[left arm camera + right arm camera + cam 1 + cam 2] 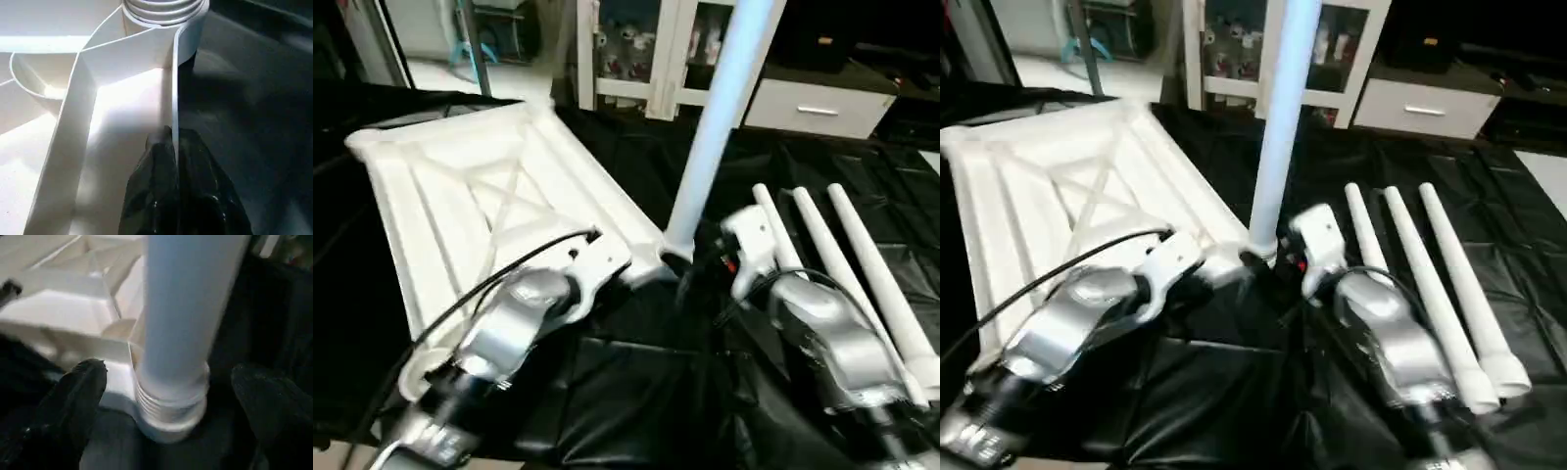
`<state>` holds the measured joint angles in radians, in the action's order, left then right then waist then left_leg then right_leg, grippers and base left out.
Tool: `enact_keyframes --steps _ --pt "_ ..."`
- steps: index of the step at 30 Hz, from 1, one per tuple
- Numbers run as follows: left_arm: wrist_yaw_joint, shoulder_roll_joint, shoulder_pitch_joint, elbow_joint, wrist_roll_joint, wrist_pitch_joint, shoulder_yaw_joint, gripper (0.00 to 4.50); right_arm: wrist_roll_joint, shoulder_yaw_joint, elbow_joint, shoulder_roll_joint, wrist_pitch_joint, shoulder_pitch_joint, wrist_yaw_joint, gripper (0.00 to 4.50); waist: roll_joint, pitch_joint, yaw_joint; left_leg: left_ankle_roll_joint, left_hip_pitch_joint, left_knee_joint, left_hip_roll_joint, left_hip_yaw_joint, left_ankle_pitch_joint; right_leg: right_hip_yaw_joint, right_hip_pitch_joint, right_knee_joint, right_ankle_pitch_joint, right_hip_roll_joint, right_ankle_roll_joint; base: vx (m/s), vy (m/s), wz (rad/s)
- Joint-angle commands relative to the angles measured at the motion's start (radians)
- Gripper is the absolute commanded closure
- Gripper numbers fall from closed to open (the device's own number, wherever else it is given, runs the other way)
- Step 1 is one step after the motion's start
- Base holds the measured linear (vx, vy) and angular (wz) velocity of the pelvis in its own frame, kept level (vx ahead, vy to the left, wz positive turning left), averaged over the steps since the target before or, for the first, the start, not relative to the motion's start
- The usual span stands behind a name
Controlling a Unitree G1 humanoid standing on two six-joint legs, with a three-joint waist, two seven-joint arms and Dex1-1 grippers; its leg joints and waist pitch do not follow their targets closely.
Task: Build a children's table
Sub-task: Insert table leg to table base, then rotate leg to tighten
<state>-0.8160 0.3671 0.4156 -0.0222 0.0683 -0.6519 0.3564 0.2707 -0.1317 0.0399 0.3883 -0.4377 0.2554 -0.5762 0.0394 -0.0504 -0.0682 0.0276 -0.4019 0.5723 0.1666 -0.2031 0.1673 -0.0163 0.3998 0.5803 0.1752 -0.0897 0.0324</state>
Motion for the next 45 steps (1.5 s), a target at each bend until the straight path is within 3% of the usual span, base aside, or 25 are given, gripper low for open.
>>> enact_keyframes --steps 1,3,9,17,22,29,36,45 --pt "-0.056 0.019 -0.018 0.016 -0.015 0.023 0.042 4.50 0.029 0.007 0.059 0.029 -0.029 -0.015 -0.047 0.06 -0.016 0.064 -0.002 0.001 0.040 -0.069 0.059 0.028 0.216 0.021 -0.031 -0.048 0.085 -0.038 -0.202 0.000 0.000 0.00" --pt "-0.083 0.039 -0.026 0.025 -0.024 0.034 0.045 4.50 0.060 0.014 0.080 0.054 -0.042 -0.028 -0.094 0.06 -0.022 0.063 -0.003 0.004 0.043 -0.070 0.059 0.028 0.242 0.021 -0.028 -0.050 0.113 -0.040 -0.203 0.000 0.000 0.00" --pt "-0.192 0.114 -0.045 0.068 -0.058 0.063 0.068 4.50 0.142 0.014 0.116 0.143 -0.070 -0.071 -0.270 0.06 -0.025 0.065 -0.008 0.006 0.045 -0.068 0.061 0.029 0.262 0.021 -0.028 -0.049 0.132 -0.041 -0.209 0.000 0.000 0.00" --pt "-0.291 0.171 -0.055 0.096 -0.086 0.101 0.100 4.50 0.107 -0.023 0.106 0.207 -0.043 -0.083 -0.341 0.06 -0.026 0.064 -0.019 0.019 0.047 -0.067 0.061 0.029 0.279 0.021 -0.024 -0.048 0.170 -0.042 -0.207 0.000 0.000 0.00" --pt "-0.347 0.204 -0.060 0.123 -0.105 0.111 0.117 4.50 0.067 -0.038 0.060 0.212 -0.005 -0.065 -0.353 0.06 -0.028 0.058 -0.018 0.052 0.049 -0.070 0.060 0.033 0.376 0.024 -0.015 -0.056 0.291 -0.046 -0.184 0.000 0.000 0.00" --pt "-0.354 0.210 -0.060 0.127 -0.108 0.114 0.124 4.50 0.077 -0.050 0.024 0.188 0.016 -0.038 -0.380 0.06 -0.025 0.058 -0.014 0.063 0.048 -0.071 0.059 0.037 0.420 0.023 -0.012 -0.060 0.344 -0.048 -0.169 0.000 0.000 0.00" --pt "-0.359 0.215 -0.057 0.128 -0.109 0.118 0.128 4.50 0.068 -0.076 -0.008 0.184 0.042 -0.029 -0.442 0.06 -0.025 0.062 -0.017 0.049 0.046 -0.069 0.060 0.034 0.369 0.023 -0.015 -0.052 0.269 -0.044 -0.186 0.000 0.000 0.00" --pt "-0.358 0.217 -0.058 0.129 -0.110 0.119 0.129 4.50 0.052 -0.092 -0.045 0.186 0.069 -0.015 -0.479 0.92 -0.021 0.063 -0.019 0.033 0.046 -0.065 0.060 0.032 0.342 0.023 -0.018 -0.050 0.266 -0.046 -0.196 0.000 0.000 0.00"
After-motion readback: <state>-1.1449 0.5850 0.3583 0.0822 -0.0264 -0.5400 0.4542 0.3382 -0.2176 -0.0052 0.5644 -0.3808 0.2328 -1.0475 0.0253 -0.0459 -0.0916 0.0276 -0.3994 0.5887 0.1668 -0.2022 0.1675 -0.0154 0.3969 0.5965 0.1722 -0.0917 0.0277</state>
